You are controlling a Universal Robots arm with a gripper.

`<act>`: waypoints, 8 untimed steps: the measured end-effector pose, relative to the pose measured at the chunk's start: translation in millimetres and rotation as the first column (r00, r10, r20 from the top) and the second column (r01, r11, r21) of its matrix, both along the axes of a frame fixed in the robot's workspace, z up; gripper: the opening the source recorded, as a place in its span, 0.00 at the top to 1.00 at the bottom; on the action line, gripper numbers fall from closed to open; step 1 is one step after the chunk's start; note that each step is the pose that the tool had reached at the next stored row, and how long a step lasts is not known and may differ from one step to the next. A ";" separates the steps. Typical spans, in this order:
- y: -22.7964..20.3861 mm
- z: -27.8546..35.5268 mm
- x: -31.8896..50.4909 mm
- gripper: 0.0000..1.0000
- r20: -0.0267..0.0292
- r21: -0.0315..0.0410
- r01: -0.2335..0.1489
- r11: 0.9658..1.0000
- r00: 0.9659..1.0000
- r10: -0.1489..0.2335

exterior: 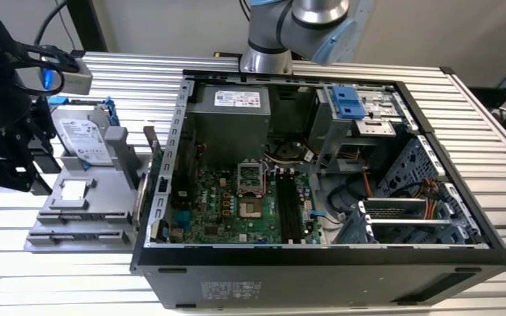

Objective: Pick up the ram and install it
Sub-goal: 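Pick up the ram and move it above insertion slot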

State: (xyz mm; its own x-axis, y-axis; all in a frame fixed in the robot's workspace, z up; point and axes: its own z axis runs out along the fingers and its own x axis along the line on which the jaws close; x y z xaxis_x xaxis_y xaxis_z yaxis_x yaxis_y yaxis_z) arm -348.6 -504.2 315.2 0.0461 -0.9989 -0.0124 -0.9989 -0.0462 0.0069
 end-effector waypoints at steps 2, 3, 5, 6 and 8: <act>0.0 -2.6 0.0 0.00 0.000 -0.001 0.004 1.000 1.000 -0.004; 0.0 -3.8 0.0 0.00 0.000 -0.002 0.006 1.000 1.000 -0.006; 0.0 -5.8 0.0 0.00 0.000 -0.002 0.006 1.000 1.000 -0.006; 0.0 -6.8 0.0 0.00 0.000 -0.002 0.006 1.000 1.000 -0.006; 0.0 -8.6 0.0 0.00 0.000 -0.002 0.007 1.000 1.000 -0.007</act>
